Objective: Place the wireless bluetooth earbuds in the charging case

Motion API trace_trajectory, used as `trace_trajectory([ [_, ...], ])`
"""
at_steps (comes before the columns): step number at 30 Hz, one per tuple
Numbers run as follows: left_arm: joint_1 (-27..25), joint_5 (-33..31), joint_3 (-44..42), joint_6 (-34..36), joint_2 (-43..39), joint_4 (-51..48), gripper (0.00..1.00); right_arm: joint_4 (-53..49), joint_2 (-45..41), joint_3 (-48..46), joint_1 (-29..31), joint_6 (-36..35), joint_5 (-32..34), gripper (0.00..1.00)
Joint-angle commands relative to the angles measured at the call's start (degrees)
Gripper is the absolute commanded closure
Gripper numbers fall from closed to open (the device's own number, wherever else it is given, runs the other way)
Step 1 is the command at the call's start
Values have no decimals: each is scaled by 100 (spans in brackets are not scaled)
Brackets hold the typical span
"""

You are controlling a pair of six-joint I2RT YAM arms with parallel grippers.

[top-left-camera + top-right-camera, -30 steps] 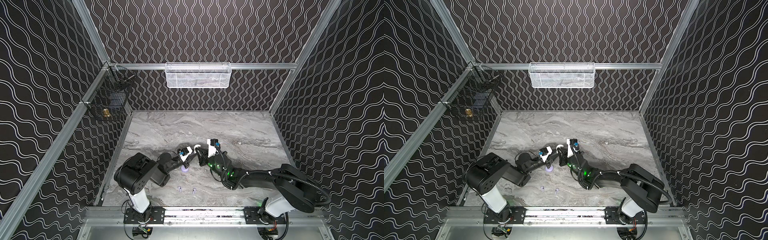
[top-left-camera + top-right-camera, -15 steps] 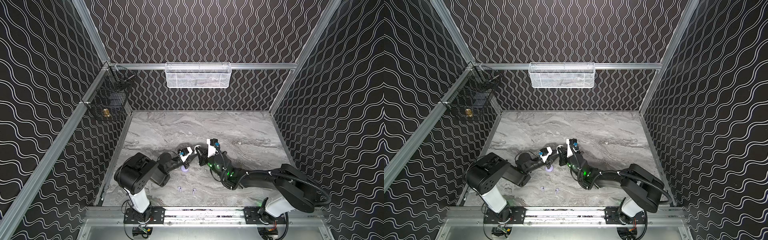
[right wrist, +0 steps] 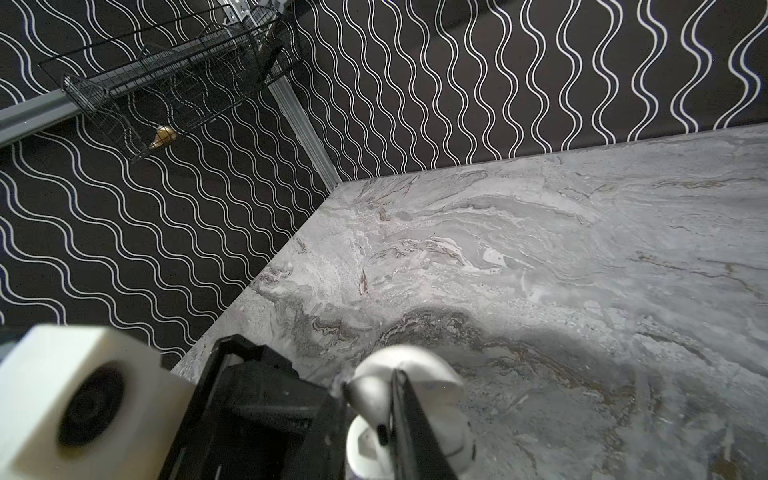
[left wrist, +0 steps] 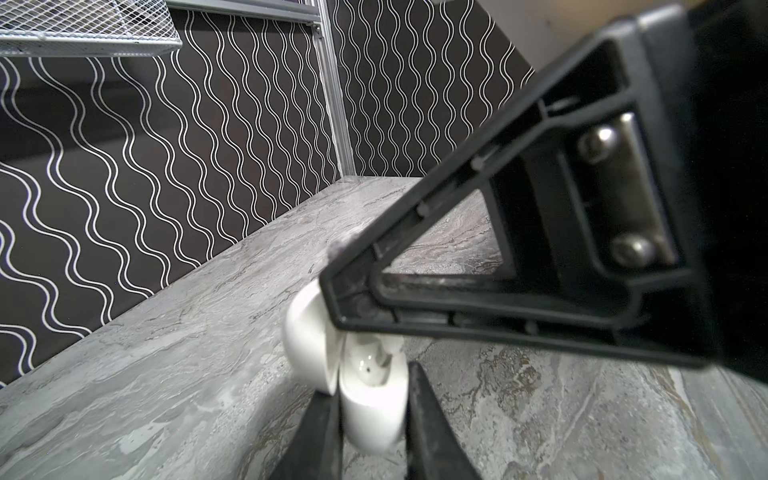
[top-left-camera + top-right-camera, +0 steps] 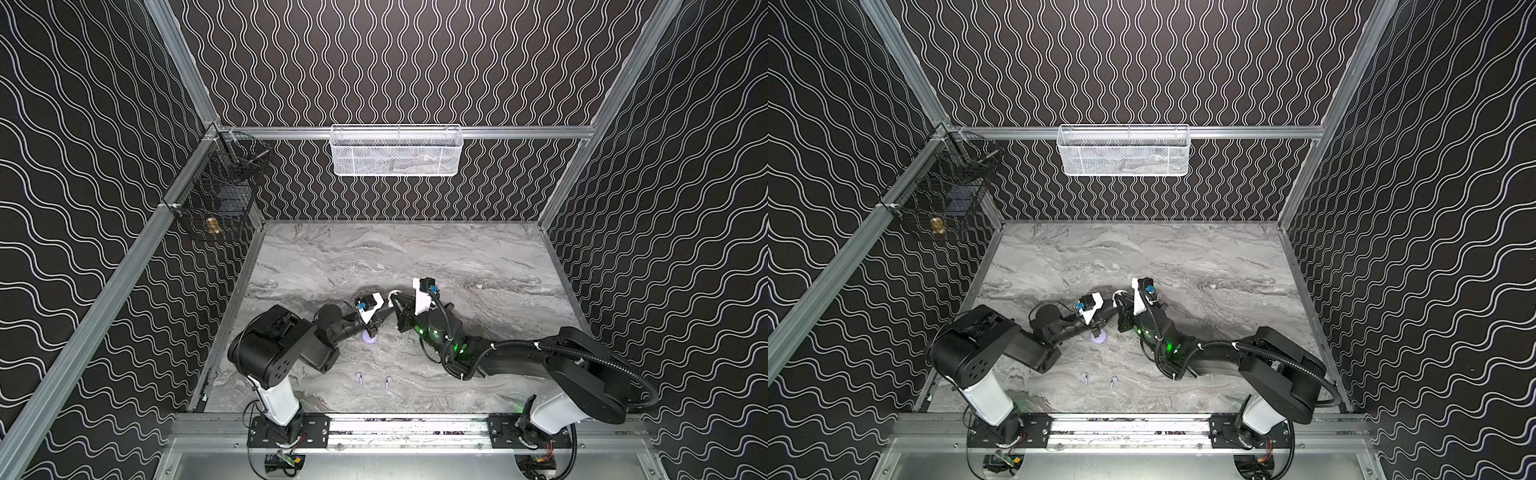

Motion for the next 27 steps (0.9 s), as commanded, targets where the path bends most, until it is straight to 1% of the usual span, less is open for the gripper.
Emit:
trace_trajectory([
  [1,62,273,57,-221,-14,188,84,343,37,-17,9,-86,39,80],
  [16,209,1013,187,-626,65,183,87,408,145,57,9,-239,38,80],
  [20,232,1064,197,-651,77,183,87,356,167,88,9,-257,47,81],
  [27,254,952,204,-656,66,183,86,226,103,29,14,-223,-14,80],
])
